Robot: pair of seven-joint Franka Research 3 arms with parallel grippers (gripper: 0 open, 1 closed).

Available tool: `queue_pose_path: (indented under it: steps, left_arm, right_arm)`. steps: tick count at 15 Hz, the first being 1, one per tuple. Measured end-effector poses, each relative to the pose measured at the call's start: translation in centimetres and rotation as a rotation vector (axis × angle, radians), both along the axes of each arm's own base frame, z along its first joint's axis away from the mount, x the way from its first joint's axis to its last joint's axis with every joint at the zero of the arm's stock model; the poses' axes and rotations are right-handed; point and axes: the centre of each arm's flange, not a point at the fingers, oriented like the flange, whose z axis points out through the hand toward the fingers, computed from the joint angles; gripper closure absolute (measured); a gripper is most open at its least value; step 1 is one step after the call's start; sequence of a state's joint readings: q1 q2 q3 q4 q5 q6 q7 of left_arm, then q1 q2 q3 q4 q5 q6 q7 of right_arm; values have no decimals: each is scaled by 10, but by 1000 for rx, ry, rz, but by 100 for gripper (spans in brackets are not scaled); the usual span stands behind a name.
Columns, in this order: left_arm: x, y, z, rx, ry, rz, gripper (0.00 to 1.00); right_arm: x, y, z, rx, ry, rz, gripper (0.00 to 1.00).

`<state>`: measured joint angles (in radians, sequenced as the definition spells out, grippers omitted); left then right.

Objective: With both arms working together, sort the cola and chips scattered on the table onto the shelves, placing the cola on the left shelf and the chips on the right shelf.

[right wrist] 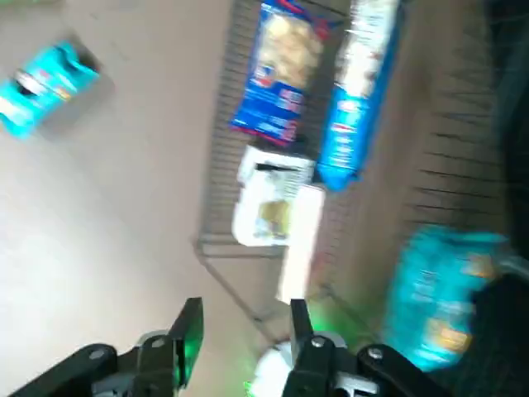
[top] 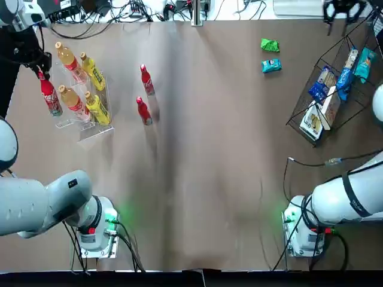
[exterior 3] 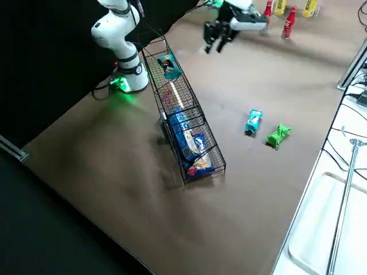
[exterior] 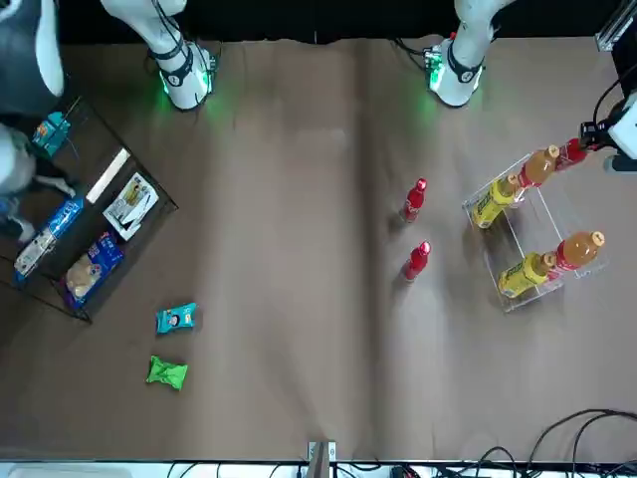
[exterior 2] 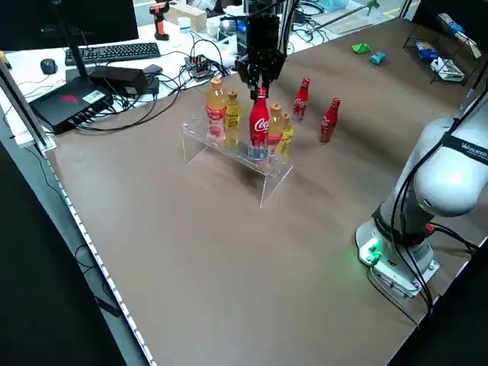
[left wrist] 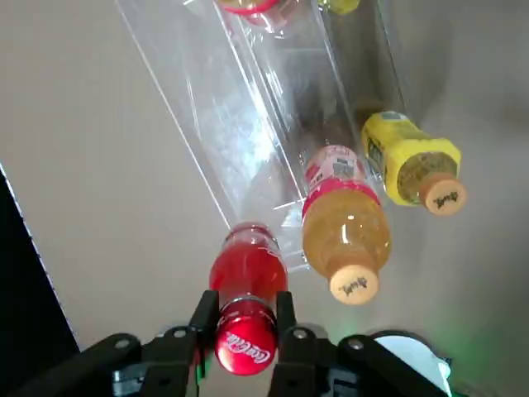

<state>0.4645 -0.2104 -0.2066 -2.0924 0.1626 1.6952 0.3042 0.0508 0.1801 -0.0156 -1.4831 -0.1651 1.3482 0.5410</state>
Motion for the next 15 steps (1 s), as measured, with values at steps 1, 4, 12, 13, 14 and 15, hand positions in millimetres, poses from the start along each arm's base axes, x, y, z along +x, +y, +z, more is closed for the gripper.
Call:
queue_pose_path:
  steps: [1,4,12,13,14,15]
  left_arm:
    - [-4,1,-3,0,0,-6,68]
    - [-12,6,-2,-9,-22,2,68]
    - [-19,4,-6,-48,-54,2,68]
    - [-21,7,-8,-55,-51,-5,68]
    - [-23,10,-9,-60,-48,-8,68]
    - [-25,13,-10,-63,-47,-10,68]
  right_arm:
    - [11,10,-14,16,-27,-42,49]
    - [45,36,-62,15,-97,-179,48]
    - [110,94,-207,-35,-295,-526,39]
    - [116,94,-219,-29,-321,-551,39]
    - [120,94,-230,-23,-340,-565,37]
    - [123,95,-241,-18,-353,-571,37]
